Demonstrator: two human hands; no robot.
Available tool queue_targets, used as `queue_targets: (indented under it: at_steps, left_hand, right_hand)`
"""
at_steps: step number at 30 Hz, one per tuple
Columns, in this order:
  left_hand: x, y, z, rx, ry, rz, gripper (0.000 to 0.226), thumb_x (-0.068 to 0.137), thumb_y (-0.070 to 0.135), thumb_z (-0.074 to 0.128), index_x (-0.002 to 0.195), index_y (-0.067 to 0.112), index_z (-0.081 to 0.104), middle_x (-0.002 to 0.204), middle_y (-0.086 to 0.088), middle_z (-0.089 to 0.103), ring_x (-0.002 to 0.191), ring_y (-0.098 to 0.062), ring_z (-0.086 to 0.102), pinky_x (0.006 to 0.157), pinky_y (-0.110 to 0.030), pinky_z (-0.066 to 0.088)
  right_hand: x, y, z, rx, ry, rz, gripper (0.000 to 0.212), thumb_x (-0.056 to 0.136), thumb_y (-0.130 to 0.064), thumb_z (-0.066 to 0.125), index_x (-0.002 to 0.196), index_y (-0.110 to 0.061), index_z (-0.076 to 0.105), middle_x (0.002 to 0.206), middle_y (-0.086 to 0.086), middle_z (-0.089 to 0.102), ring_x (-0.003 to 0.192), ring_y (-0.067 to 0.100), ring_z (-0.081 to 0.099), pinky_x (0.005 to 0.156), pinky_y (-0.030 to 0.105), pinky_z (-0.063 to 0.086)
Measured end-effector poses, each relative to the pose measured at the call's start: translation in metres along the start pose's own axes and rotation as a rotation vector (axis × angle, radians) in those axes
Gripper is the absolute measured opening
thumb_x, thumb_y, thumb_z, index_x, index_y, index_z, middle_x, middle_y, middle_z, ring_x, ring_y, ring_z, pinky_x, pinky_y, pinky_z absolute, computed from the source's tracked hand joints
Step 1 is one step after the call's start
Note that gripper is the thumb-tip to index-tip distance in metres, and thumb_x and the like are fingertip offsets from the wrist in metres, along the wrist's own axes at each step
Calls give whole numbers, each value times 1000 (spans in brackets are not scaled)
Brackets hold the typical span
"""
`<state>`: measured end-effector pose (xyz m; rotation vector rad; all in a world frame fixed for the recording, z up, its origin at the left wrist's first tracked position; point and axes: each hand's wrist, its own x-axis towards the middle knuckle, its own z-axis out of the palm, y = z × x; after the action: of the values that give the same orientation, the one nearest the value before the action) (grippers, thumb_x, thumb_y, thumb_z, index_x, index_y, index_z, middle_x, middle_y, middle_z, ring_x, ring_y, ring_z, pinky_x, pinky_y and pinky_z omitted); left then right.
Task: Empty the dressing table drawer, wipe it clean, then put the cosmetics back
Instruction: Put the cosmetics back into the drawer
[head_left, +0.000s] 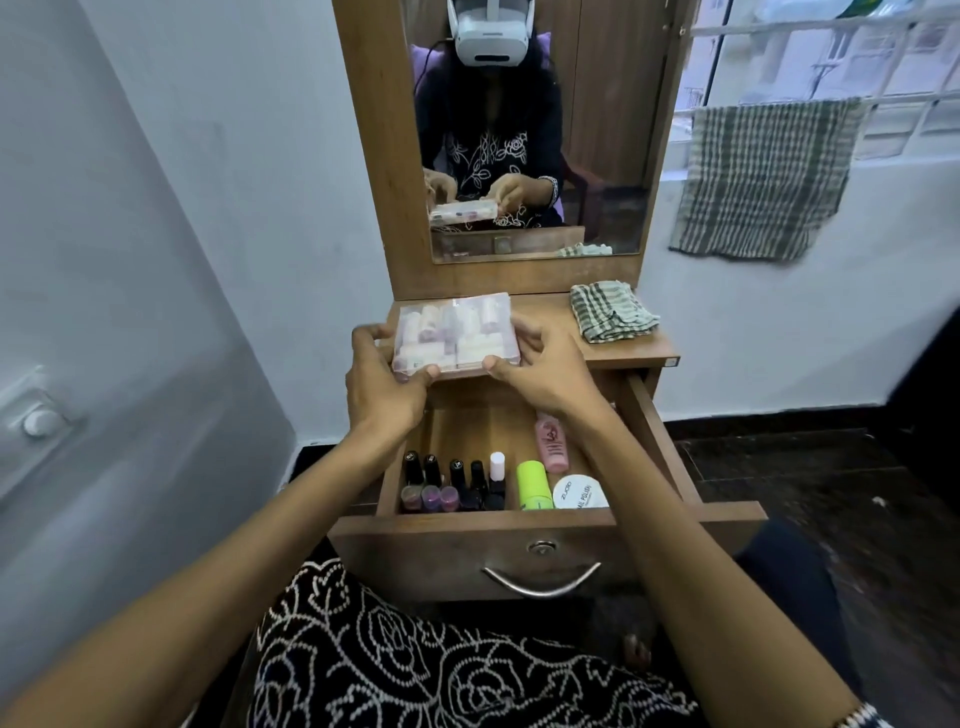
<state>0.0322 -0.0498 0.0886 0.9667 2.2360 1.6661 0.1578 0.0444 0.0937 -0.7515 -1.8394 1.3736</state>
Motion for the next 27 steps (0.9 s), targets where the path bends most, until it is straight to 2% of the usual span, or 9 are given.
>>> queue_targets:
  at_steps: [2,7,9,11,13,16,20,24,27]
  left_hand:
    - [-12,-7,-3,-58,-41,-59,51,84,4,66,126,14,37,123,-8,58,102,-18,57,80,-29,49]
    - [-23,-21,-3,-27,-80,-142,40,91,3,56,126,13,41,126,-7,56,98,-14,52,68,-20,42]
    - [-19,-25,-2,19,-90,-164,36,94,1,46,129,11,41,129,-8,55,100,-19,55,59,-18,41]
    - [-15,-28,1,74,-88,-179,35,96,1,38,129,9,43,129,-10,54,102,-23,56,54,-18,40]
    - [-8,-31,4,112,-94,-181,35,96,0,36,129,7,44,129,-11,54,100,-19,53,56,-18,41]
    - [1,-32,8,156,-109,-201,34,96,0,37,129,4,47,130,-13,54,105,-19,52,69,-22,44]
    - [9,-41,14,163,-145,-271,31,92,-4,44,120,0,55,124,-17,57,114,-29,54,82,-31,46]
    - [19,-48,18,183,-152,-319,26,91,-2,50,115,1,58,122,-18,57,112,-31,55,78,-33,50]
    - [22,-50,24,188,-151,-333,24,90,-4,49,112,0,59,122,-19,57,115,-31,54,93,-39,51]
  right_hand:
    - [-13,1,-4,25,-10,26,49,79,9,66,124,-1,53,116,-3,58,104,1,52,86,7,44]
    - [-26,15,-11,14,-25,186,63,73,7,72,131,4,48,135,13,55,119,11,55,106,31,42]
    - [-26,21,-13,12,-5,248,71,72,6,74,136,4,43,138,13,52,124,15,53,104,26,42]
    - [-26,25,-13,8,-10,293,72,72,7,74,136,3,43,138,13,52,123,14,53,91,13,43]
    - [-24,30,-12,20,-8,337,70,72,9,73,135,3,44,137,14,52,122,16,53,81,9,45]
    - [-19,38,-9,32,36,398,62,73,10,69,131,3,49,132,16,55,117,19,56,84,19,49]
    - [-12,47,-8,-7,80,463,51,76,5,62,126,-4,57,109,6,64,76,10,58,62,18,45]
    - [-6,57,-6,-13,91,532,41,79,4,60,119,-6,61,90,9,62,27,-4,42,36,12,33]
    - [-3,63,-5,-9,93,548,33,80,6,59,111,-6,63,75,6,57,28,-4,43,35,11,33]
